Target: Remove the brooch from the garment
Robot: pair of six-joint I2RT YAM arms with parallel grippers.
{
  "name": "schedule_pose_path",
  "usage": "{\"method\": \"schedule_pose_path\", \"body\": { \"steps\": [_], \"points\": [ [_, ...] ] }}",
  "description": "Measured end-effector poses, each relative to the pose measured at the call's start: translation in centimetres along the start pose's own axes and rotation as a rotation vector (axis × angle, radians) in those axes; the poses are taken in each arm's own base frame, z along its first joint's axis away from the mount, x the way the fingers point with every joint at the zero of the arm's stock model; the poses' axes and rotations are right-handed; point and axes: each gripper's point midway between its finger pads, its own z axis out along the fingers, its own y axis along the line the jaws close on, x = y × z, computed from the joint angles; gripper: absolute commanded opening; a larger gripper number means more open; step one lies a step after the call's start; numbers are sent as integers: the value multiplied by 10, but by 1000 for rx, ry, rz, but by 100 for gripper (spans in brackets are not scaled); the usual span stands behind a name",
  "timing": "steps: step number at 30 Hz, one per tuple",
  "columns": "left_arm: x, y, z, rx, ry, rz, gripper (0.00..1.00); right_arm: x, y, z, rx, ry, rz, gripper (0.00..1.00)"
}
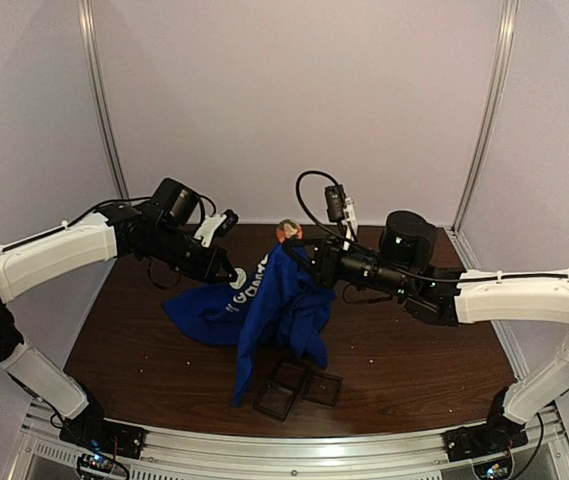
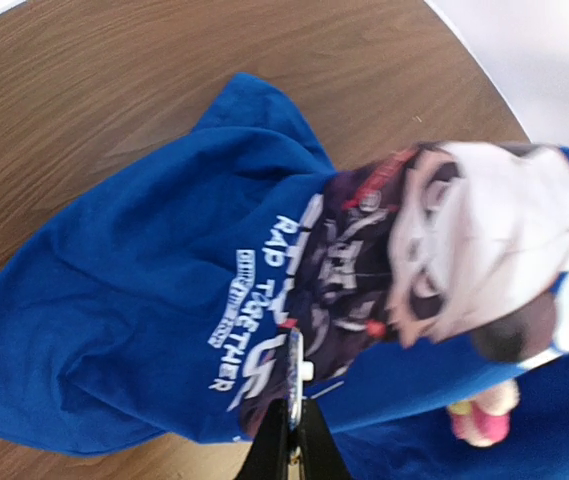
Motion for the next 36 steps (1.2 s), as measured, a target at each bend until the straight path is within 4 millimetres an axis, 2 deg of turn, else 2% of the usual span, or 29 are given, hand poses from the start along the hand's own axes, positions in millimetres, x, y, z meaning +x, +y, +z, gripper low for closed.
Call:
{"method": "schedule_pose_path", "body": {
  "steps": [6, 9, 13, 16, 18, 20, 22, 23, 25, 27, 29, 31, 33, 36],
  "points": [
    [-23, 56, -22, -2, -94, -249, 0, -29, -19, -5, 106, -23, -36, 0],
    [-31, 69, -31, 8, -135, -301, 0, -52, -38, -8, 177, -41, -47, 0],
    [-37, 56, -41, 57, -167, -291, 0, -92, -67, -11, 272, -84, -70, 0],
    [-42, 45, -50, 97, -199, -268, 0, -119, -95, -19, 354, -126, -76, 0],
    [-45, 38, -57, 127, -221, -249, 0, -132, -124, -30, 429, -150, -70, 0],
    [-48, 30, -63, 158, -242, -230, 0, -135, -154, -43, 508, -154, -50, 0],
    [-49, 23, -69, 190, -260, -210, 0, -129, -182, -55, 573, -144, -17, 3],
    [-50, 19, -72, 208, -267, -201, 0, -125, -193, -60, 601, -137, -3, 9],
    [-52, 10, -78, 247, -282, -179, 0, -106, -215, -73, 655, -105, 39, 35],
    [-53, 2, -83, 284, -297, -158, 0, -85, -229, -81, 689, -65, 74, 64],
    [-55, -7, -90, 324, -315, -132, 0, -60, -237, -87, 714, -13, 106, 83],
    [-56, -16, -95, 358, -327, -108, 0, -37, -243, -93, 730, 36, 121, 94],
    [-55, -29, -100, 400, -334, -76, 0, -19, -240, -100, 726, 77, 133, 99],
    [-53, -50, -106, 464, -337, -23, 0, -12, -222, -107, 669, 100, 129, 100]
  ]
}}
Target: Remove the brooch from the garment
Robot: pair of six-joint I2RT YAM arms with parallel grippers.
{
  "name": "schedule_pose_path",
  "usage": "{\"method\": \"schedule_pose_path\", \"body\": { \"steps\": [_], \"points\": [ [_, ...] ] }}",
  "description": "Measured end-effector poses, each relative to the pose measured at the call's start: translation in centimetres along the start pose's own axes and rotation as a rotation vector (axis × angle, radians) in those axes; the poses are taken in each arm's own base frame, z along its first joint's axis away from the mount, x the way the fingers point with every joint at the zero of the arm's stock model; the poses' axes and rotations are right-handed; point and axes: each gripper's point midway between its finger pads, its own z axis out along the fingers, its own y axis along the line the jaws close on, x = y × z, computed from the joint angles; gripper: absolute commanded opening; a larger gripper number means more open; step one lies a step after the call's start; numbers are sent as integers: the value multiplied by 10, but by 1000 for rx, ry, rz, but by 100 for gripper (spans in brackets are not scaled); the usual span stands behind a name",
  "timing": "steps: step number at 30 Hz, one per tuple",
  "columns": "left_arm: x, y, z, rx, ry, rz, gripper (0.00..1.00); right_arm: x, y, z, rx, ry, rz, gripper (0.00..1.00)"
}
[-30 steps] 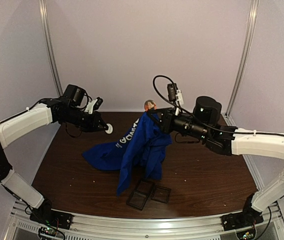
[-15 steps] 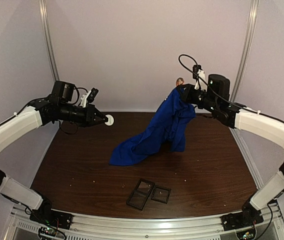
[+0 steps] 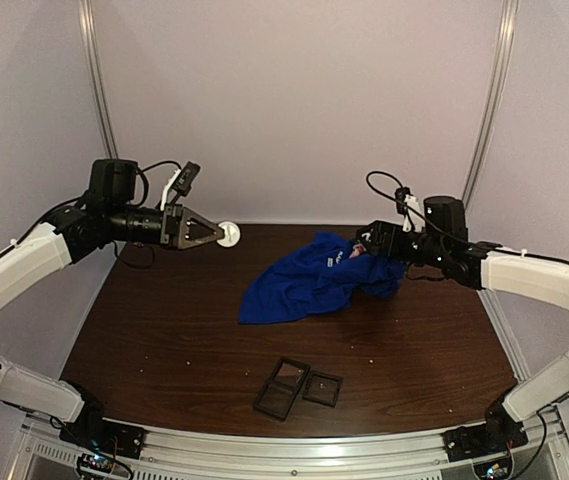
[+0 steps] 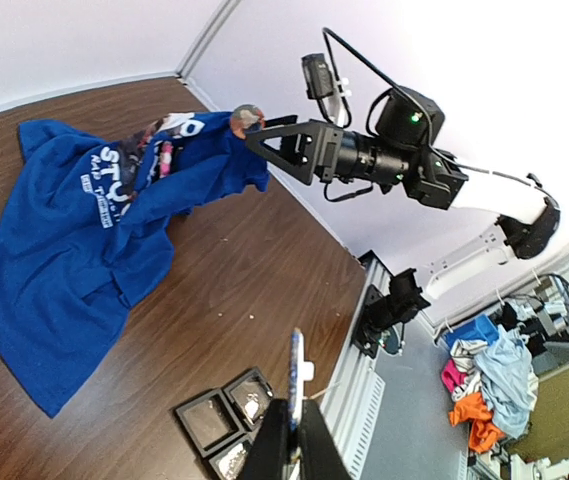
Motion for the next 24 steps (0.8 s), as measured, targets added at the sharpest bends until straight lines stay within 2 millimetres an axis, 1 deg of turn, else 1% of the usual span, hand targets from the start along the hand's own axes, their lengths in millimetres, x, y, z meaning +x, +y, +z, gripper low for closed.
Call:
{"method": "schedule_pose_path", "body": {
  "steps": [3, 4, 5, 7, 9, 11, 14, 17, 18, 21, 24],
  "points": [
    [6, -21, 4, 70, 20, 37, 0, -5, 26, -24, -93, -20, -45, 100],
    [8, -28, 5, 90, 28, 46, 0, -6, 39, -34, -137, -29, -67, 100],
    [10, -33, 6, 110, 35, 57, 0, -8, 57, -47, -200, -40, -92, 100],
    [13, -42, 7, 141, 48, 72, 0, -11, 87, -68, -305, -66, -127, 100],
    [17, -49, 9, 167, 60, 85, 0, -13, 112, -88, -387, -93, -152, 100],
    [19, -53, 10, 181, 67, 92, 0, -13, 127, -102, -423, -110, -163, 100],
    [20, -56, 11, 192, 73, 97, 0, -14, 129, -109, -422, -126, -164, 99],
    [22, -59, 13, 202, 79, 105, 0, 1, 131, -107, -449, -97, -165, 96],
    [24, -61, 13, 210, 84, 108, 0, 10, 136, -107, -474, -72, -167, 94],
    [29, -69, 16, 238, 102, 117, 0, 34, 165, -108, -586, 2, -186, 89],
    [33, -75, 19, 263, 118, 121, 0, 52, 202, -113, -719, 56, -203, 80]
  ]
}}
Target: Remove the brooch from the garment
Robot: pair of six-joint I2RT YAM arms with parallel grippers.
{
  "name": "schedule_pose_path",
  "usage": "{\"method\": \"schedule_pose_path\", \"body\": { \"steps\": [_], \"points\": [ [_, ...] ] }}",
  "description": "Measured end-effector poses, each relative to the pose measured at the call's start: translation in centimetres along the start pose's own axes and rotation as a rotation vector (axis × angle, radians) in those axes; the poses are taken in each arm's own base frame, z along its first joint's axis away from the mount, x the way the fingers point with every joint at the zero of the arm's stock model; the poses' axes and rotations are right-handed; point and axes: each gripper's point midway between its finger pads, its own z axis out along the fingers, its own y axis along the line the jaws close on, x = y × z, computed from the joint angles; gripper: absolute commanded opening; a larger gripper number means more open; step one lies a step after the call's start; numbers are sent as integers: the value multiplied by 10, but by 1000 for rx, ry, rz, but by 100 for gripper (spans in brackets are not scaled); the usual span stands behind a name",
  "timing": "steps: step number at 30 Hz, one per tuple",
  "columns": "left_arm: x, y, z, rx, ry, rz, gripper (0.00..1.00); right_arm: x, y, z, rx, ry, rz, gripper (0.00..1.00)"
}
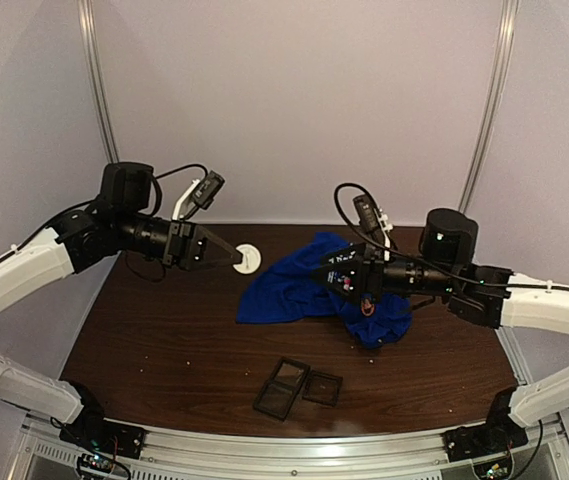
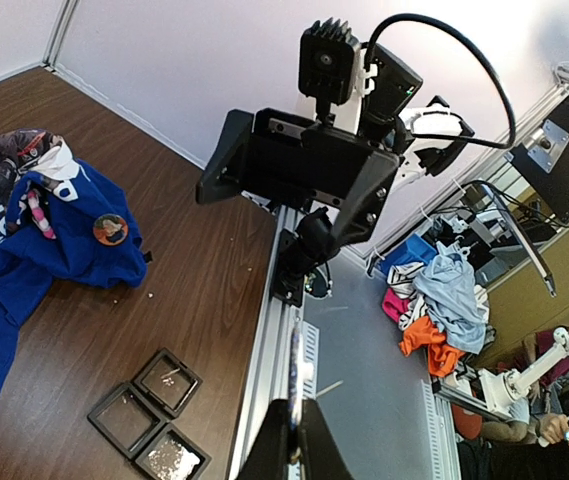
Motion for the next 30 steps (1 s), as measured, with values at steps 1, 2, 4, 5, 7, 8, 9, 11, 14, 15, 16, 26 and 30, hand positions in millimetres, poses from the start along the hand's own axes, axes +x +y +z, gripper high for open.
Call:
{"method": "schedule_pose_path", "body": {
  "steps": [1, 2, 4, 5, 7, 8, 9, 11, 14, 15, 16, 26, 30],
  "points": [
    [1, -2, 1, 8, 5, 3, 0, 3, 12, 7, -45, 14, 1, 77],
    [2, -4, 2, 15, 8, 6, 0, 4, 23, 15, -86, 23, 0, 75],
    [4, -8, 5, 30, 16, 11, 0, 5, 43, 28, -152, 35, -6, 71],
    [4, -10, 6, 35, 19, 13, 0, 5, 51, 34, -178, 36, -11, 69],
    [5, -12, 7, 42, 23, 19, 0, 5, 62, 42, -217, 35, -15, 64],
    [6, -13, 8, 46, 25, 22, 0, 5, 66, 44, -233, 33, -17, 62],
    [6, -13, 8, 47, 27, 23, 0, 5, 68, 47, -242, 32, -18, 60],
    [7, -14, 8, 48, 29, 28, 0, 4, 70, 52, -252, 28, -21, 58],
    [8, -15, 9, 51, 34, 30, 0, 2, 71, 62, -262, 26, -21, 52],
    [9, -15, 9, 51, 34, 32, 0, 2, 72, 65, -267, 27, -22, 50],
    [9, -15, 9, 52, 35, 33, 0, 1, 73, 67, -269, 27, -23, 48],
    [11, -17, 11, 58, 42, 38, 0, 8, 76, 78, -293, 43, -5, 35],
    [11, -16, 12, 57, 44, 37, 0, 9, 74, 82, -294, 43, -1, 33]
  ]
}}
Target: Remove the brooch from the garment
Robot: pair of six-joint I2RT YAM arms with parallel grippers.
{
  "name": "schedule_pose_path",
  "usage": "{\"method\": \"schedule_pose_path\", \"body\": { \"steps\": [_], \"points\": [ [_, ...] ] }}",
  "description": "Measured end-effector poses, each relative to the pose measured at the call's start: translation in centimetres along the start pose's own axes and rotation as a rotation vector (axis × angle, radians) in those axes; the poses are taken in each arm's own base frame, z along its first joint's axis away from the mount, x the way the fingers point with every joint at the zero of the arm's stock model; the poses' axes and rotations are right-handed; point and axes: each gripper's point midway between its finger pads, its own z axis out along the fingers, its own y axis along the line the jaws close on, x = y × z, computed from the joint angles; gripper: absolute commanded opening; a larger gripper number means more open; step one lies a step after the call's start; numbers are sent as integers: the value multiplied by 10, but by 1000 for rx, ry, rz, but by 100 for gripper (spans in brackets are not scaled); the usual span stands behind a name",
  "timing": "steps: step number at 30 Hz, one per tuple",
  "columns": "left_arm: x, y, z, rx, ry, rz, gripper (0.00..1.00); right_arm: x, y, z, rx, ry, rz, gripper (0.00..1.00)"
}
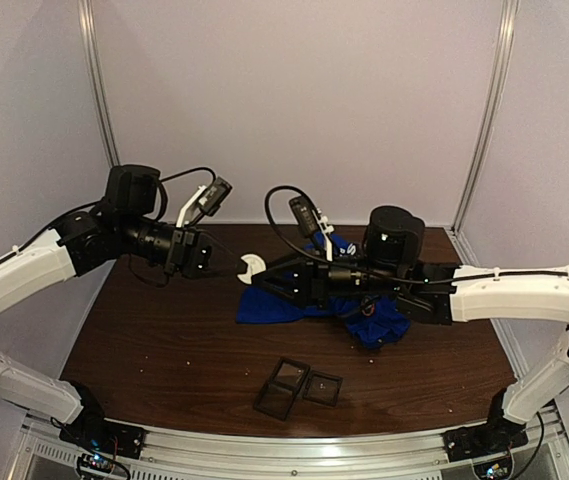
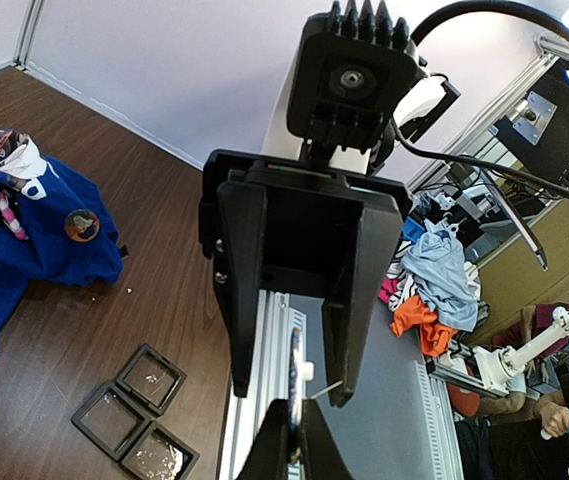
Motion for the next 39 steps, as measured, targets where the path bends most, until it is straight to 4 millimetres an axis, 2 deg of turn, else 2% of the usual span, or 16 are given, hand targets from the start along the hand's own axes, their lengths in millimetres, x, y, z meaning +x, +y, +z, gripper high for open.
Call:
{"method": "schedule_pose_path", "body": {
  "steps": [10, 39],
  "points": [
    [1, 1, 1, -1, 4, -3, 0, 2, -5, 6, 3, 3, 25, 26],
    [3, 6, 0, -27, 7, 6, 0, -3, -10, 7, 40, -32, 104, 6]
  ]
}}
